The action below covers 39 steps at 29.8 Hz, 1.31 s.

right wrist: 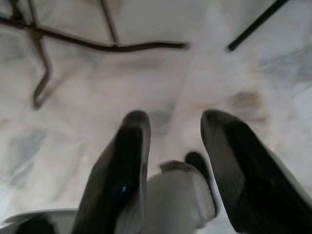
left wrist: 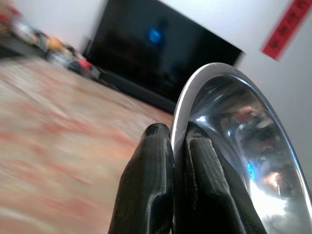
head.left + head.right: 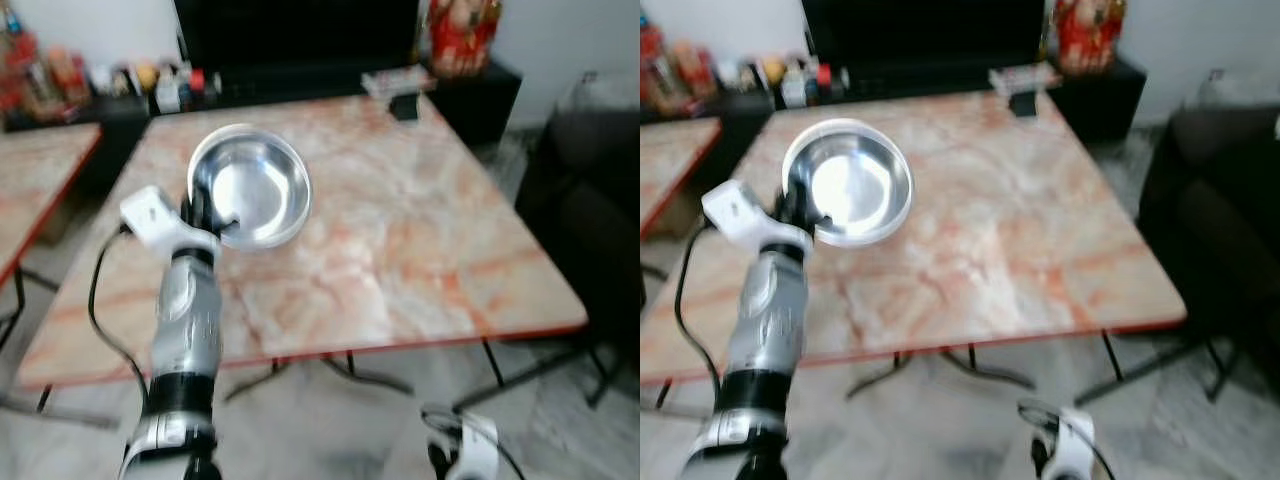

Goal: Setting the table

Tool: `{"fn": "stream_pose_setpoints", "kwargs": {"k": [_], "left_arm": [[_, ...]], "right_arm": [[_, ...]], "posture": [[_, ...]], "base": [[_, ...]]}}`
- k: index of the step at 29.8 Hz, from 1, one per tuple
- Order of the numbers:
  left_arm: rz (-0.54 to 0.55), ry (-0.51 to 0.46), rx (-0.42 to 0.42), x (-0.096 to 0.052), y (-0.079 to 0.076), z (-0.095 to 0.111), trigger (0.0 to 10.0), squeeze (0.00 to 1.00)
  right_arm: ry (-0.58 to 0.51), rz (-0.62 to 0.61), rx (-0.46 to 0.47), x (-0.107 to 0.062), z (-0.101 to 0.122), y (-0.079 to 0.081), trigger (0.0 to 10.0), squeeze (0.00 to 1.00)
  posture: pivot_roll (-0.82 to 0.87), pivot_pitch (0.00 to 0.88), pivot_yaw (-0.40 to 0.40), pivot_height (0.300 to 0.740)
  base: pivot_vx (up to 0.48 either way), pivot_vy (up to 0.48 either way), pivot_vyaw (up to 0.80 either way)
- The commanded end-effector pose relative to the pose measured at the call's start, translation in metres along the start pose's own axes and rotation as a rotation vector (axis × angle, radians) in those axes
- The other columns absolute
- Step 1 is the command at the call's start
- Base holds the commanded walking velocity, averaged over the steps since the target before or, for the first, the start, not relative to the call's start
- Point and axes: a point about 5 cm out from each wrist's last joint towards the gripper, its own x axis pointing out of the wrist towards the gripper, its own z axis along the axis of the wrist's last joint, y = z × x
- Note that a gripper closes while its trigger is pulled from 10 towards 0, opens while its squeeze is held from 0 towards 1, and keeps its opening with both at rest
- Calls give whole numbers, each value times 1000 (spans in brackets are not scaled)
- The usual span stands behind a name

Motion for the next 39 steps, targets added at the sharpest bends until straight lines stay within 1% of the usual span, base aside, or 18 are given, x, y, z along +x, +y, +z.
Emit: {"fn": "stream_pose_setpoints", "kwargs": {"k": [1,8,11,14,16,17,18,20,21,23,25,28,31,32,34,35,37,39], "left_arm": [[-41,6,-1,2,-3,3,10000,0],[-72,80,8,-5,0,-9,10000,0],[-61,149,13,-8,3,-18,10000,0],[-69,246,9,-10,2,-29,10000,0],[-63,253,-15,-10,2,-30,10000,0],[-36,283,-33,-10,4,-33,10000,0],[17,336,-79,-11,6,-38,10000,0],[35,355,-99,-11,6,-40,10000,0],[58,399,-117,-11,7,-44,10000,0],[60,423,-135,-11,6,-46,10000,0],[107,471,-153,-12,8,-50,10000,0],[155,497,-86,-11,15,-52,10000,0],[182,527,-109,-12,17,-54,10000,0],[218,559,-123,-14,19,-57,10000,0],[244,584,-143,-16,22,-59,10000,0],[244,584,-143,-16,22,-59,10000,0],[246,622,-154,-18,22,-63,10000,0],[248,627,-159,-19,22,-64,10000,0]], "right_arm": [[-10,3,-1,1,4,2,10000,0],[-14,6,2,1,4,3,10000,0],[-11,7,0,1,3,3,10000,0],[-8,9,-2,1,2,4,10000,0],[-7,9,-1,1,2,4,10000,0],[-7,9,-1,1,1,4,10000,0],[-6,11,-1,1,1,5,10000,0],[-6,11,-1,1,1,5,10000,0],[-5,12,0,1,1,5,10000,0],[-4,14,-1,1,1,6,10000,0],[-4,15,0,1,1,6,10000,0],[-6,15,3,2,1,7,10000,0],[-6,16,4,2,1,8,10000,0],[-5,16,8,2,1,8,10000,0],[-3,17,10,1,0,9,10000,0],[-3,17,10,1,0,9,10000,0],[-1,16,13,1,-1,9,10000,0],[0,16,14,1,-2,9,10000,0]], "posture": [[-170,0,52,740],[-170,0,52,740],[-169,0,53,740],[-169,0,56,740],[-173,0,57,740],[-172,0,60,740],[-172,0,60,740],[-172,0,60,740],[-170,0,59,740],[-170,0,59,740],[-171,0,61,740],[-173,0,66,740],[-174,0,69,740],[-175,0,72,740],[-176,0,74,740],[-176,0,74,740],[-176,0,74,740],[-176,0,74,740]], "base": [[0,0,0],[0,0,0],[0,0,0],[0,0,0],[0,0,0],[0,0,0],[0,0,0],[0,0,0],[0,0,0],[0,0,0],[0,0,0],[0,0,0],[0,0,0],[0,0,0],[0,0,0],[0,0,0],[0,0,0],[0,0,0]]}}
